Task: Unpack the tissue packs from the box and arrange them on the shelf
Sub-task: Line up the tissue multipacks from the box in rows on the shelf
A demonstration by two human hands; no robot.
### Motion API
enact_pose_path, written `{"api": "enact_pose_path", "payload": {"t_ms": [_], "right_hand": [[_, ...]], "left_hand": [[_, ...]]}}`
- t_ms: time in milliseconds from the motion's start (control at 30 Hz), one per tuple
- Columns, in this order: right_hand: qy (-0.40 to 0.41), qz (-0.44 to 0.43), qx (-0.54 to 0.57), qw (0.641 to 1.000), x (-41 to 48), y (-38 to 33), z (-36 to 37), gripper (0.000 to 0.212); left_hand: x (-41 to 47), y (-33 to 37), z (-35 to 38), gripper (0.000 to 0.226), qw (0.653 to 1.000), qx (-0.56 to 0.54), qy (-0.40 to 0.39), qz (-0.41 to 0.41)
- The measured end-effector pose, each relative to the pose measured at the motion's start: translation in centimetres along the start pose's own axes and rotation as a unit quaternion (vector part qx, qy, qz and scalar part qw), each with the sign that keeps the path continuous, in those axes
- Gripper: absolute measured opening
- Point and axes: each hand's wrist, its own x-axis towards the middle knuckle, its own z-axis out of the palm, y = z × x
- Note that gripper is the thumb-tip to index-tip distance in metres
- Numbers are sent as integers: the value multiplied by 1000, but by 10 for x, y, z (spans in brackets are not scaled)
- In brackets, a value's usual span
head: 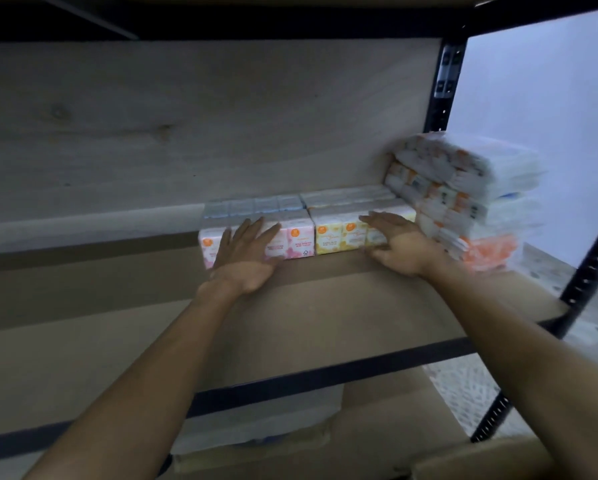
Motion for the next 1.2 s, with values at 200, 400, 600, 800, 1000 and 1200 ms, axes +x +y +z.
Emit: {"api": "enact_pose_path", "payload": {"t_ms": [200,400,600,800,1000,1200], "right_hand": [[-41,37,40,998,-64,-30,-8,62],[-32,87,75,993,-135,-44,-10,57],[10,146,90,985,-217,-27,-14,55],[21,221,54,973,-305,11,-13,54],[-9,294,54,954,-381,54,7,53],[-56,338,76,936,-430,87,48,59]], "left_hand": [[-56,36,0,63,998,-65,-9,8],[-108,87,5,57,987,-159,-22,25],[-150,151,26,53,963,-248,-46,92],[-187,216,58,48,953,-247,-70,160],[-220,266,106,50,939,-243,-131,207],[-248,296,171,58,927,-191,-249,207]]}}
